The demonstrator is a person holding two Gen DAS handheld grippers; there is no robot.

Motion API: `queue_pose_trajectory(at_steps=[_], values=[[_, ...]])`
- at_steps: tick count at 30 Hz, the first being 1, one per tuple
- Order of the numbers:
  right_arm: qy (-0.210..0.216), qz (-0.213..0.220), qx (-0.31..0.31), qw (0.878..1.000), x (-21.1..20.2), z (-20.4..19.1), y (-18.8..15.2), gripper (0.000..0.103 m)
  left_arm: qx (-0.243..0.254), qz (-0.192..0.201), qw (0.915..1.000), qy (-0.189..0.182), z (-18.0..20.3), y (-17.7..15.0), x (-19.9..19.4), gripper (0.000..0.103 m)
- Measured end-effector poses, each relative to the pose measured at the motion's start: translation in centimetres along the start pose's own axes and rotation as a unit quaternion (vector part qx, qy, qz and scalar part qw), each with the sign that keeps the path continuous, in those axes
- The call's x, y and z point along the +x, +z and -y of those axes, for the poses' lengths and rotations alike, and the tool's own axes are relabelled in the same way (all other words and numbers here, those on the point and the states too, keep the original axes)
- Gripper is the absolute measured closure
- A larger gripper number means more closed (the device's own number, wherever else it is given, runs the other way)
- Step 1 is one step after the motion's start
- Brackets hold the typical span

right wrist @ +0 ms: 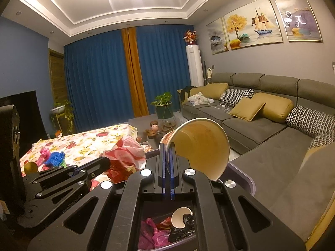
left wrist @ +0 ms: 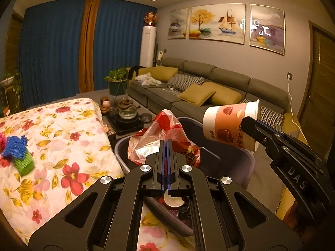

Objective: Collect trash
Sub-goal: 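Carry the red-and-white bag and the cup over the gray bin, then open both tools over the gray bin to drop the bag and cup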

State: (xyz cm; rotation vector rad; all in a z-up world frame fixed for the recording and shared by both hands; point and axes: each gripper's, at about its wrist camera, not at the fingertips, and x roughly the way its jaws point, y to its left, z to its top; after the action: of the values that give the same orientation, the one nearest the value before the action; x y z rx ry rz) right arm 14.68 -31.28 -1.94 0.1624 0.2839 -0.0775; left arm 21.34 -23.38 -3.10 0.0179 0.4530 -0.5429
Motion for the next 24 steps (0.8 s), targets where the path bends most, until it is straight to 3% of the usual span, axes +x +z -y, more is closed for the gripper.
queue_pose_trajectory(at_steps=[17, 20, 22, 24], values=[[0.000, -0.001, 0.003, 1.000, 0.4, 0.2, 0.1, 0.099, 0.013, -0.014, 0.9994, -0.027, -0.2, -0.7, 1.8, 0.101], [0.003, -0.002, 0.003, 1.000, 0.5, 0.2, 0.2, 0.099, 0.013, -0.014, 0.9996, -0.021, -0.5, -0.8, 1.7, 0.078], [0.006, -0.004, 0.002, 1.000, 0.6, 0.0, 0.1, 0.099, 0.003, -0.005, 0.9998, -0.019, -1.1, -0.9, 1.2, 0.047], [0.008, -0.007, 0.001, 1.000, 0.7, -0.2, 0.1, 0.098, -0.010, 0.005, 0.9999, -0.012, -1.7, -0.9, 0.7, 0.038]])
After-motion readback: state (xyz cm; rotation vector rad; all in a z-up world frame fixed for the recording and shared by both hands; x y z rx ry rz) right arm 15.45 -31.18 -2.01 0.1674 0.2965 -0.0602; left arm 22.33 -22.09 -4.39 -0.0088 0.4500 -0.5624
